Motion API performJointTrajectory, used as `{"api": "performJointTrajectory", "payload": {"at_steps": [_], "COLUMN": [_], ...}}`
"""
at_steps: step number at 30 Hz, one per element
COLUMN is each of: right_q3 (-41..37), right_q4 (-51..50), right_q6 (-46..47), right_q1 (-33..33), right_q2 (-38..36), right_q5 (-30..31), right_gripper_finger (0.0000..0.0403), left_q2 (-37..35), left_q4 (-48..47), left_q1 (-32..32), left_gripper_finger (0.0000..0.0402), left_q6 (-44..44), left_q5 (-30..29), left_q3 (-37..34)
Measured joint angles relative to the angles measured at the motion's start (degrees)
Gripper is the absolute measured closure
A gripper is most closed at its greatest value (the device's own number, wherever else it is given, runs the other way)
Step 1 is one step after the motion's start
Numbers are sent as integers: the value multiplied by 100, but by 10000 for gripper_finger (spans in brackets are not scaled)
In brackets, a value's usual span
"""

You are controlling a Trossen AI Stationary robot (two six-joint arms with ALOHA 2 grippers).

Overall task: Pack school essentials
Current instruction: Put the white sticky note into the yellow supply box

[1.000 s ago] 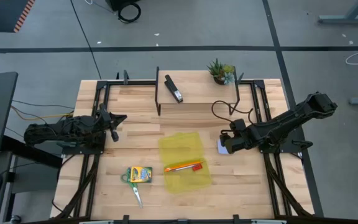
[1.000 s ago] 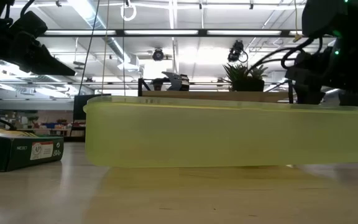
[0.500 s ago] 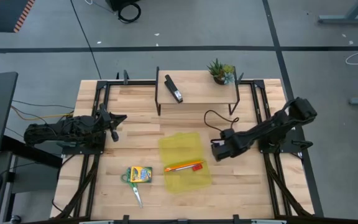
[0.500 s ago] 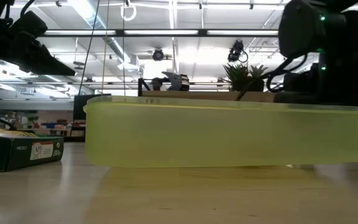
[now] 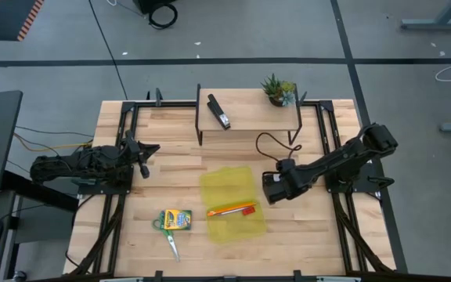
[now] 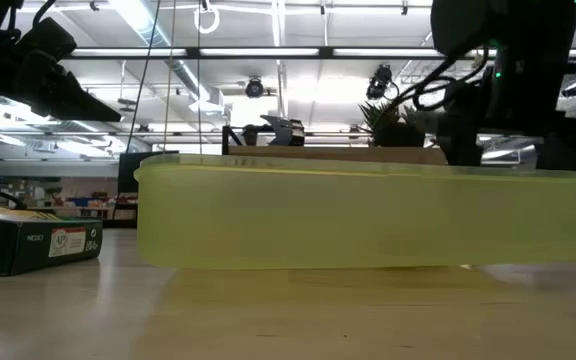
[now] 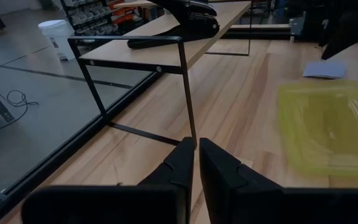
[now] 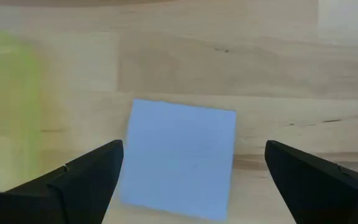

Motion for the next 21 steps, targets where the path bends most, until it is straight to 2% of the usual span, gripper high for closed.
{"api": "performJointTrajectory", "payload": {"at_steps": [4,14,21], "right_q3": [-68,-70,-75], "right_q4": [24,489,604], "right_q6": [220,180,147], "right_q1": [-17,-14,-59], "right_q2": [138,144,144], "right_q5": [-25,-29,-42], "right_gripper_finger": [3,3,3], "left_q2": [-1,-1,1], "left_q4": [0,0,0], "left_q1": [0,0,0], "left_gripper_finger": [374,362,371], "left_q6": [0,0,0], "left_q5": [-2,-2,-1], "left_q3": [0,0,0]}}
